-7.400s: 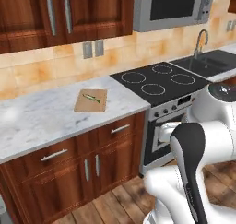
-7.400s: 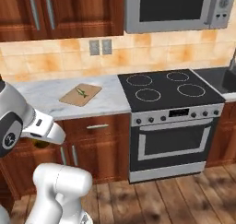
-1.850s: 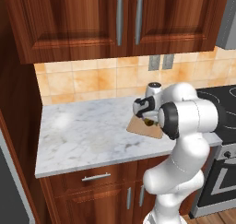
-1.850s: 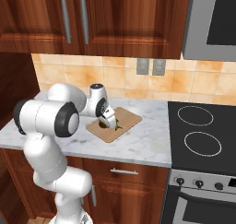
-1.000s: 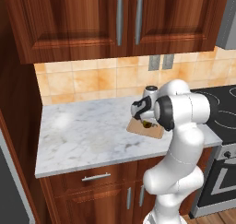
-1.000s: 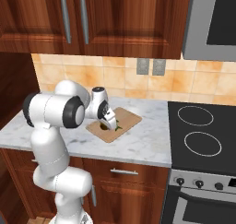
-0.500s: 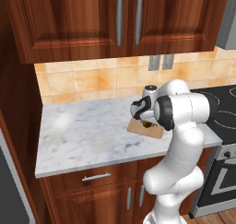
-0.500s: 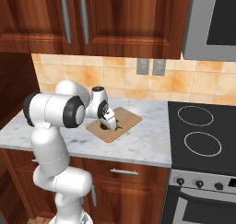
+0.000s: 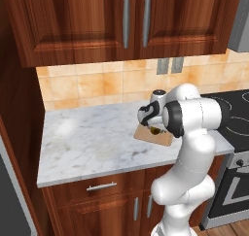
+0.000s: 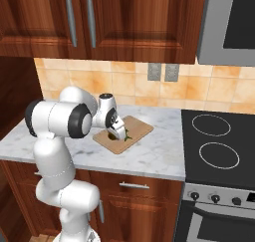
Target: Retrieve a lemon from the fridge and place it on the cutting board with the fish.
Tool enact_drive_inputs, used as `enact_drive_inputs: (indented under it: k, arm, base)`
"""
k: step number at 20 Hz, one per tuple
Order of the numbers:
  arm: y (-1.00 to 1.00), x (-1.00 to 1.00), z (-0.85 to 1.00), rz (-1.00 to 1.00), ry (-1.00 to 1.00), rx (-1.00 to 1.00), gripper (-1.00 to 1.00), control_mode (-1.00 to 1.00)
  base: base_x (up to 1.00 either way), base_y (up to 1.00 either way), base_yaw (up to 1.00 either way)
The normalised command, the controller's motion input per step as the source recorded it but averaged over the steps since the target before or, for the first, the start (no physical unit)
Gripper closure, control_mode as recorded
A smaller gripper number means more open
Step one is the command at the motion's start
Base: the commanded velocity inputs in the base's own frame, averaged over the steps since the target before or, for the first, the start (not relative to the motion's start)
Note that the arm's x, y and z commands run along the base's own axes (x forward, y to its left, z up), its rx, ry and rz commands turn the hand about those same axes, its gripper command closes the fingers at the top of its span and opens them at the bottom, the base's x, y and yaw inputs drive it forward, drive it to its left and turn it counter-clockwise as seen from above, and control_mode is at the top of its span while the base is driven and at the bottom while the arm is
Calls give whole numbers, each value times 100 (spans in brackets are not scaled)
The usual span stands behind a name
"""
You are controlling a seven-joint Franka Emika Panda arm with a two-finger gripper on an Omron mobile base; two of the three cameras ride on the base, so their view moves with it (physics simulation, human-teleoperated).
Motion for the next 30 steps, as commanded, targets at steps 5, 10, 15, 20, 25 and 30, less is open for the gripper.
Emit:
enact_drive_inputs:
  k: [5, 10, 15, 20, 25, 30]
  arm:
    - [0, 0, 0, 0, 0, 0, -100, -100]
    - [0, 0, 1, 0, 0, 0, -100, -100]
    - [-8, -5, 8, 0, 0, 0, -100, -100]
    - [-28, -14, 12, 0, 0, 0, -100, -100]
    - [-20, -11, 11, 0, 0, 0, -100, -100]
    - [-4, -14, 19, 0, 0, 0, -100, -100]
  base:
    - [0, 0, 0]
    - [0, 0, 0]
    - [0, 0, 0]
    - [0, 0, 0]
    - [0, 0, 0]
    - [0, 0, 0]
